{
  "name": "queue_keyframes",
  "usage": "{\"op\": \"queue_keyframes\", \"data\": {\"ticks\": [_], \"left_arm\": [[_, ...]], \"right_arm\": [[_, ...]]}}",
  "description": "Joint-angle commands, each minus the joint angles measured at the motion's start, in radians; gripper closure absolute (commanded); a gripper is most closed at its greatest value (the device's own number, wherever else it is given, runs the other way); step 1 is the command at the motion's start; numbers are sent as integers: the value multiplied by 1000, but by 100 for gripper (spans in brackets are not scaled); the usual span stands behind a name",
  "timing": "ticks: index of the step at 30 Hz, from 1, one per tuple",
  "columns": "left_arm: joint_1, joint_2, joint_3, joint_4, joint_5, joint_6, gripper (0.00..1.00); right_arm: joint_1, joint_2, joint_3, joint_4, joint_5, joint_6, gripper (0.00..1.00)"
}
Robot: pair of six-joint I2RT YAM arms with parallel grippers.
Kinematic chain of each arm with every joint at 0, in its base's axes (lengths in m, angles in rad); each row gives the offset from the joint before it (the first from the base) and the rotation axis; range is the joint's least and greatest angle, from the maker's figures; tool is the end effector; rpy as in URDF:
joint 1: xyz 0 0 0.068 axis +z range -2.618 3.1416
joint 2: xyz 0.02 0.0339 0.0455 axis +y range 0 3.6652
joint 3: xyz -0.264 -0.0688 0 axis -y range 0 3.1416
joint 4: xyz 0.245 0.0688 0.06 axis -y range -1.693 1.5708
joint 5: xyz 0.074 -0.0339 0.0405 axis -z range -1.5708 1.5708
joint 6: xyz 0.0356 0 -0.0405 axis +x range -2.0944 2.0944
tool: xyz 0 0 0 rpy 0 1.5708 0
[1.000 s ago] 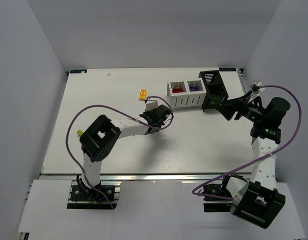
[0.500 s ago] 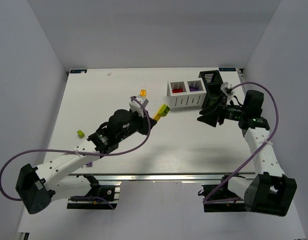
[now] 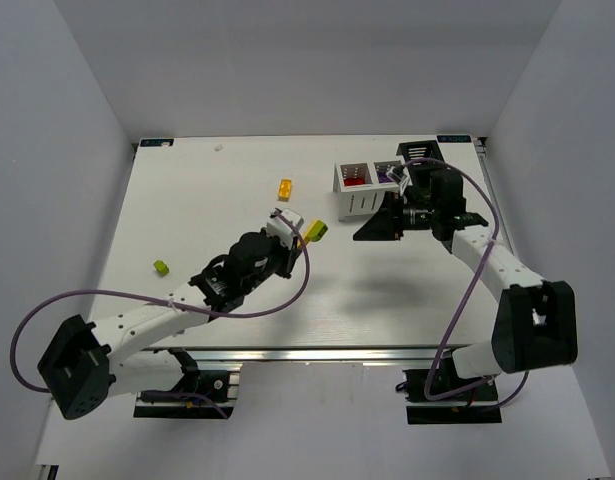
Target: Sort the legos into containers by color
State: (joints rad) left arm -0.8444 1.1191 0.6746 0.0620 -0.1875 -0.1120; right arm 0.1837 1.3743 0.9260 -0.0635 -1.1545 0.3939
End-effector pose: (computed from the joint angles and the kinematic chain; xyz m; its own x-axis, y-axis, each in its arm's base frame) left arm 0.1729 -0.1846 0.2592 -0.3156 0.1899 -0.9297 0.5880 0.8081 -0.0346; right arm 0.2815 0.0854 0.2770 -0.7739 0.0141 -0.6332 -0.6074 0.2670 0.7482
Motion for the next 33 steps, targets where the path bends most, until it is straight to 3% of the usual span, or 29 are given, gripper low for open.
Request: {"op": "queue_keyframes", "data": {"ticks": [1, 5, 18, 33], "left_arm": [[-7, 37, 55, 79, -12, 63, 100], [-7, 73, 71, 90, -4, 74, 100], [-35, 116, 95, 110, 40, 55, 100], [-44, 125, 98, 117, 42, 48, 100]], "right_arm": [[39, 51, 68, -79, 90, 69, 18], [63, 55, 25, 51, 75, 178, 19], [131, 196, 138, -35, 220, 126, 24], [143, 190, 175, -18, 168, 114, 36]]}}
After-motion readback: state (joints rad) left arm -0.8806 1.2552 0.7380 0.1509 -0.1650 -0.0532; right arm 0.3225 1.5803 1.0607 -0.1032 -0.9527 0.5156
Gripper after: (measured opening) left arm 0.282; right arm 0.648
